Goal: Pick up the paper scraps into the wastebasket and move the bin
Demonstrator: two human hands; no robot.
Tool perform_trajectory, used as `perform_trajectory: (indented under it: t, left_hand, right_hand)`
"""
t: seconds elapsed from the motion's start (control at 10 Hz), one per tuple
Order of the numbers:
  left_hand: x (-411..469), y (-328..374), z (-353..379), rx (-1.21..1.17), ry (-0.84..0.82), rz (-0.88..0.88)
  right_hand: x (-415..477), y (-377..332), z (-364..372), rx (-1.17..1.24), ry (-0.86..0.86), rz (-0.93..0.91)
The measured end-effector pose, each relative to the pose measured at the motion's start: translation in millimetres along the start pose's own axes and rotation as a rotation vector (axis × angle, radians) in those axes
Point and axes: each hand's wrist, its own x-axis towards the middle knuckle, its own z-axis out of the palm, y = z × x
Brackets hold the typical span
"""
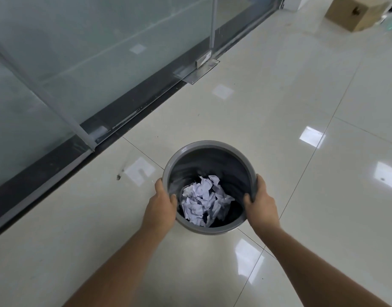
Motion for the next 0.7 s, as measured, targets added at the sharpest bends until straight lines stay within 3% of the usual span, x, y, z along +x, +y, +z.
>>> perform_trajectory:
  t: [0.2,0.4,0.5,0.7]
  left_hand:
    - [-19.8,3.2,-19.4,0.072,-0.058,-0.032]
    - [-85.1,63.2,-120.4,0.163,-0.138,-0.096]
    - [-121.5,136.5,-201.1,0.082,-0.151,-0.072]
    - [-170.6,329.0,-395.8,-0.027,-0.027,0.121]
  right_hand:
    - [-8.8,-11.7,-20.0,-0.083,-0.111,0.029]
    - [-67.0,-80.3,-103.2,-0.03,-0.213,0.135]
    - [-96.5,-155.3,-182.1,-0.013,-0.223,0.07]
    - [-120.5,-359.4,-398.0,0.093,0.01,-0.12]
